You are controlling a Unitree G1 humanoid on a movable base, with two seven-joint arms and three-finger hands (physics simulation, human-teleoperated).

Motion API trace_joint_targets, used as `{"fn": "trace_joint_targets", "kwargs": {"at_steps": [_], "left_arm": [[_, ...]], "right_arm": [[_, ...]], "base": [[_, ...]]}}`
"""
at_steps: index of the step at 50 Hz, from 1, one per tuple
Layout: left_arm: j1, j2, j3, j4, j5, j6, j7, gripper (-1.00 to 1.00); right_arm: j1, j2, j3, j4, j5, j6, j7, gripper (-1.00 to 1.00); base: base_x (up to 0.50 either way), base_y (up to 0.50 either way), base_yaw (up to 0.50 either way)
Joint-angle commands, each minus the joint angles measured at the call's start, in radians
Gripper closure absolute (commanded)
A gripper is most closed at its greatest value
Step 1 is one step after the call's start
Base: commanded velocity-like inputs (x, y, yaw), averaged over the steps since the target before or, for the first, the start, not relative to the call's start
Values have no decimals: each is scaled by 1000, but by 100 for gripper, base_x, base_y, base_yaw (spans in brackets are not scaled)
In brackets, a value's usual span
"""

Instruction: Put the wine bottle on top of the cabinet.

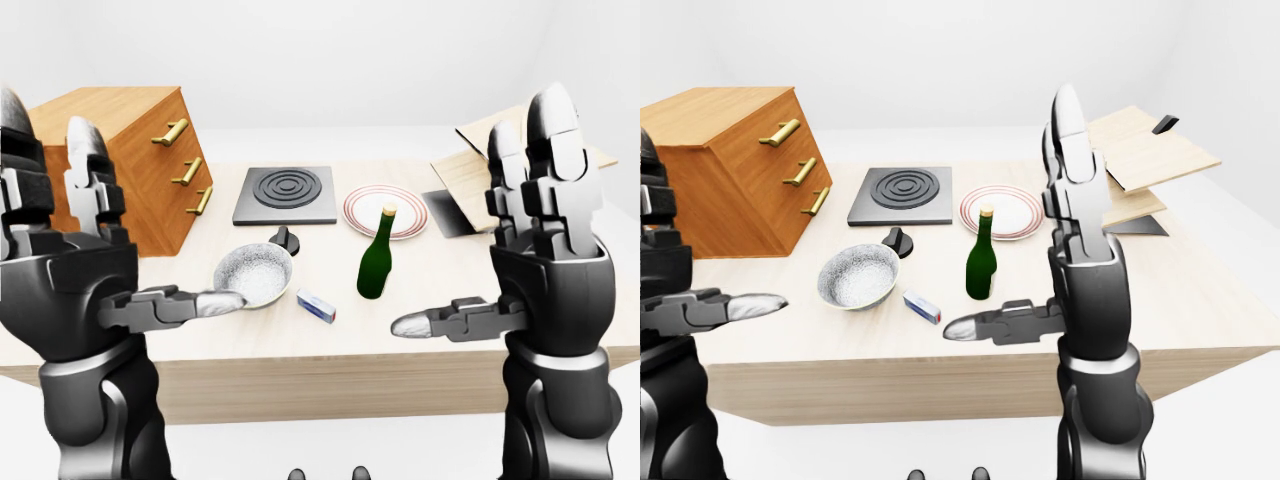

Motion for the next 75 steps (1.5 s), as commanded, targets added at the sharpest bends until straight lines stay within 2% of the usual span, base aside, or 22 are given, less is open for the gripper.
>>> {"fn": "trace_joint_targets", "kwargs": {"at_steps": [1,4,6,9,10,15,19,24,29,38,64,70,72,75], "left_arm": [[-161,95,143,-211,-179,0,94,-100],[-194,130,190,-234,-260,0,136,-100],[-225,164,245,-237,-363,0,179,-100],[-239,214,265,-233,-448,0,246,-100],[-239,227,269,-231,-475,0,266,-100],[-234,295,278,-213,-569,0,344,-100],[-236,339,287,-198,-630,0,392,-100],[-228,372,286,-199,-679,0,434,-100],[-228,389,285,-196,-702,0,454,-100],[-224,411,294,-190,-722,0,466,-100],[-214,430,310,-189,-743,0,473,-100],[-210,439,318,-191,-761,0,481,-100],[-205,439,318,-197,-762,0,483,-100],[-202,437,312,-197,-757,0,481,-100]], "right_arm": [[-137,0,-28,-162,-137,0,119,-100],[-170,55,-41,-162,-253,0,222,-100],[-208,111,-64,-162,-376,0,330,-100],[-261,211,-80,-162,-581,0,501,-100],[-271,238,-89,-162,-624,0,527,-100],[-313,301,-116,-162,-743,0,527,-100],[-346,313,-141,-162,-792,0,527,-100],[-365,315,-170,-162,-810,0,527,-100],[-367,331,-201,-162,-790,0,527,-100],[-352,318,-175,-162,-771,0,527,-100],[-373,329,-202,-162,-790,0,527,-100],[-359,359,-206,-162,-784,0,527,-100],[-331,357,-173,-162,-832,0,527,-100],[-341,363,-176,-162,-847,0,527,-100]], "base": [[0,0,0],[0,0,0],[0,0,0],[0,0,0],[0,0,0],[0,0,0],[0,0,0],[0,0,0],[14,0,0],[47,0,0],[49,0,0],[0,0,0],[0,46,0],[0,50,0]]}}
